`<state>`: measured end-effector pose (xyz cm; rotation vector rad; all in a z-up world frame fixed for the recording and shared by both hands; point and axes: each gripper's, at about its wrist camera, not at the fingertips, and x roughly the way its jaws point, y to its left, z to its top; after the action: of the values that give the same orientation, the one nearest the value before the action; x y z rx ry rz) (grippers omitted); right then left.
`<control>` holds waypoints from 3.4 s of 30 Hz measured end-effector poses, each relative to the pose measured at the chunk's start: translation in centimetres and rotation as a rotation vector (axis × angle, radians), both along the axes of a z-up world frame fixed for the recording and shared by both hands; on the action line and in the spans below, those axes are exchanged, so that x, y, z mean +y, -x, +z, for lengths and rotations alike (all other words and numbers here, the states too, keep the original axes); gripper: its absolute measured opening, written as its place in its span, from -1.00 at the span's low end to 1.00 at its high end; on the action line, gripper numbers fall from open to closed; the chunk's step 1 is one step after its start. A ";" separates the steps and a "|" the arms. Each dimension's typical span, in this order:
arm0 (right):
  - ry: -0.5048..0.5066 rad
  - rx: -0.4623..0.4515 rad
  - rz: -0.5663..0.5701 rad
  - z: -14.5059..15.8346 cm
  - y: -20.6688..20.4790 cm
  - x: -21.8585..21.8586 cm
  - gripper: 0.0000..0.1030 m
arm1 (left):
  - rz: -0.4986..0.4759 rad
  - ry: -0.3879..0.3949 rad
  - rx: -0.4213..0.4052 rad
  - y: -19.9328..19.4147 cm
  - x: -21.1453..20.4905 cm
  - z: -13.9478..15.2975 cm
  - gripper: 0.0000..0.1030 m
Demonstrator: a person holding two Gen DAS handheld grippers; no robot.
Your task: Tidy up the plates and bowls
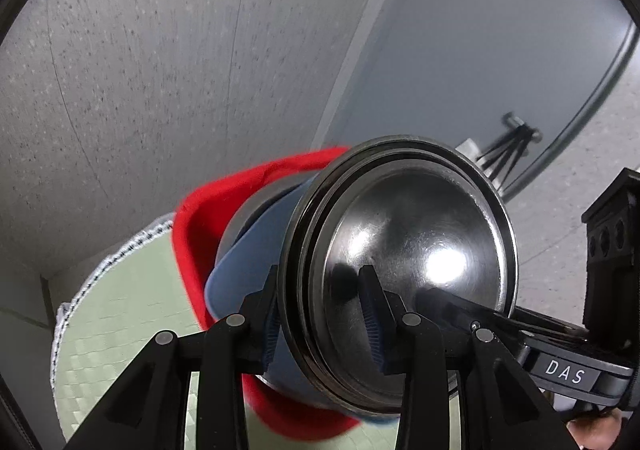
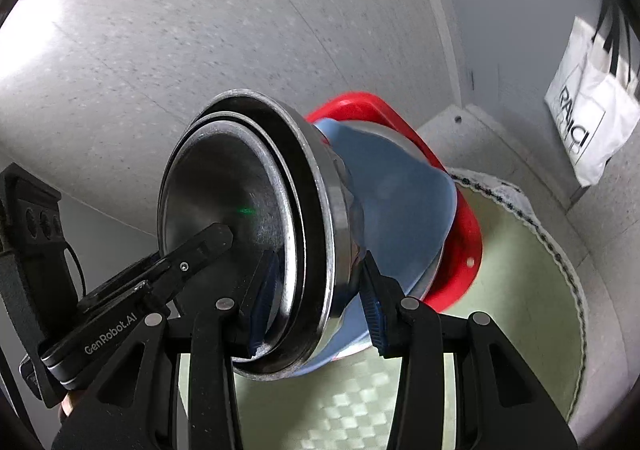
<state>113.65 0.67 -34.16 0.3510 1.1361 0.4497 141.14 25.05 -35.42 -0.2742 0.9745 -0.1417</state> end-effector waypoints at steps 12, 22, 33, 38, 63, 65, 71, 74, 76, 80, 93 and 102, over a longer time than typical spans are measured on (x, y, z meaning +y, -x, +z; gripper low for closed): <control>0.072 0.047 0.021 -3.3 -3.5 0.9 -0.15 | 0.017 -0.034 0.108 -5.8 -2.2 -3.4 -0.30; 0.055 -0.021 -0.036 -0.4 -2.2 -0.3 0.23 | 0.033 -0.032 0.018 -1.9 -1.5 -0.6 0.23; 0.175 -0.237 -0.131 6.3 10.1 -0.9 0.36 | 0.026 -0.163 -0.190 14.5 -1.5 4.7 0.67; 0.209 -0.336 -0.165 8.3 19.2 -0.9 0.46 | 0.014 -0.168 -0.283 23.9 -1.7 6.5 0.89; 0.299 -0.649 -0.210 15.2 64.0 -6.8 0.93 | 0.076 -0.254 -0.533 83.6 -12.2 9.6 0.99; 0.301 -0.652 -0.208 15.7 67.7 -7.6 0.94 | 0.074 -0.258 -0.544 88.7 -13.5 10.1 0.99; 0.308 -0.693 -0.204 17.7 76.8 -8.6 0.94 | 0.082 -0.251 -0.592 102.4 -14.8 12.6 0.99; 0.324 -0.729 -0.222 18.5 80.9 -8.6 0.95 | 0.083 -0.257 -0.622 108.4 -14.9 13.4 0.99; 0.326 -0.742 -0.226 19.0 83.2 -8.3 0.96 | 0.086 -0.256 -0.646 111.5 -14.7 13.8 0.99; 0.327 -0.773 -0.252 19.8 88.2 -7.7 0.97 | 0.074 -0.248 -0.682 117.1 -13.8 14.0 0.99; 0.324 -0.778 -0.339 19.9 103.3 -2.0 0.99 | 0.043 -0.267 -0.714 136.1 -7.2 13.6 0.99; 0.353 -0.796 -0.369 20.7 109.4 -0.1 0.99 | 0.031 -0.248 -0.730 143.6 -4.8 14.7 0.99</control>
<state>4.21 0.52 -13.45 0.0460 0.3430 0.0327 -2.51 20.21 -20.73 0.0021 0.2560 -0.0806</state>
